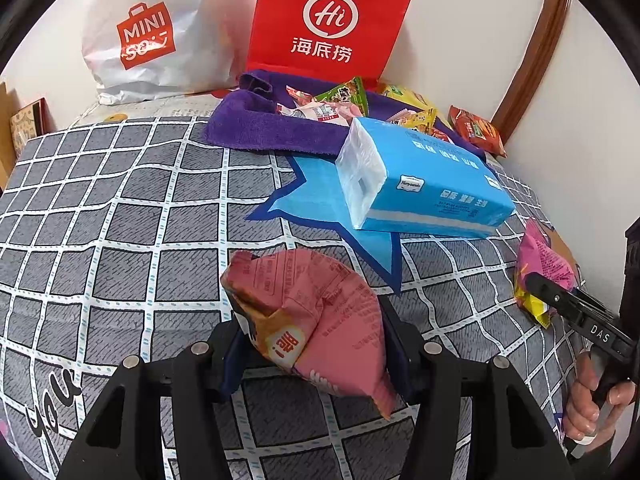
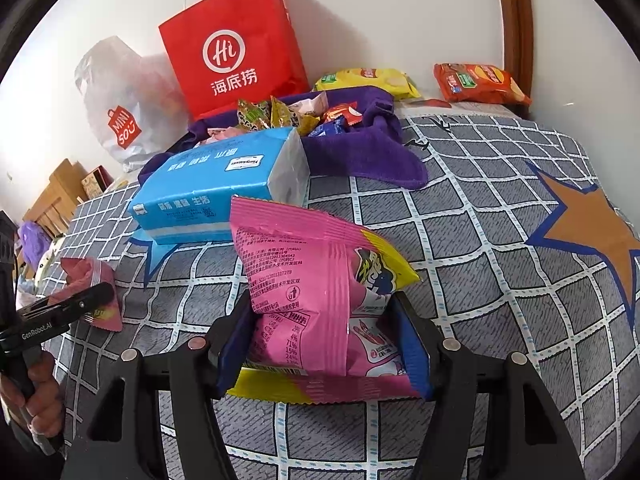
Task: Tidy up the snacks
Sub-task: 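Grasp the pink printed snack bag with the left gripper, then carry the pink bags in both grippers over the purple towel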
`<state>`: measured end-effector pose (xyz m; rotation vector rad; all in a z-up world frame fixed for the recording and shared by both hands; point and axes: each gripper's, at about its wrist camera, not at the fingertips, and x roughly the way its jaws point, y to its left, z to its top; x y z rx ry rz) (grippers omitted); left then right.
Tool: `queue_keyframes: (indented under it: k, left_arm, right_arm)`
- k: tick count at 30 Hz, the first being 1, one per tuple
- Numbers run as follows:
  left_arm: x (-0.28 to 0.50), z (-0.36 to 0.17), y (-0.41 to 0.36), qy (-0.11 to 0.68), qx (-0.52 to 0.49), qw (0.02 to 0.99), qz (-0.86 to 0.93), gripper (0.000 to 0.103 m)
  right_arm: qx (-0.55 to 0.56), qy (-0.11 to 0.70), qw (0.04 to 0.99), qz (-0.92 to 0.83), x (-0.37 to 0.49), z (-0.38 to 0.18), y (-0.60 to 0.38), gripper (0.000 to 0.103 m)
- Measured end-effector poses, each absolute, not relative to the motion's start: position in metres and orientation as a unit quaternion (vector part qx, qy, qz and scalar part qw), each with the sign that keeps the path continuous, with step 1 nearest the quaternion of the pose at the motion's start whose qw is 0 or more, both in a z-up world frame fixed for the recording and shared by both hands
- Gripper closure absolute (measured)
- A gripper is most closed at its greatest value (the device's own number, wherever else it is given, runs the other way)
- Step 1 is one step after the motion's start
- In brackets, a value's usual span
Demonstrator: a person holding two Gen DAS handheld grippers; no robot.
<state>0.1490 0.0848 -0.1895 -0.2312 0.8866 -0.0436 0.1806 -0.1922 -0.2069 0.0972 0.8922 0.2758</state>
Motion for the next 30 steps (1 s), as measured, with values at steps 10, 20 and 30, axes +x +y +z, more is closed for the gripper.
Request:
queue_keyframes:
  k: [10, 20, 30]
  left_arm:
    - [0.146, -0.186, 0.078, 0.425, -0.088, 0.901, -0.007, 0.048]
    - [0.135, -0.166, 0.077, 0.428, -0.104, 0.897, -0.019, 0.049]
    - [0.136, -0.114, 0.066, 0.401, -0.088, 0.911, -0.036, 0.049]
  right_arm:
    - [0.042, 0.431, 0.891, 0.137, 0.180, -0.207, -0.192, 0.037]
    - [0.019, 0.427, 0.895, 0.126, 0.176, -0.204, -0.186, 0.038]
    - [-0.005, 0.423, 0.898, 0.124, 0.164, -0.168, -0.172, 0.040]
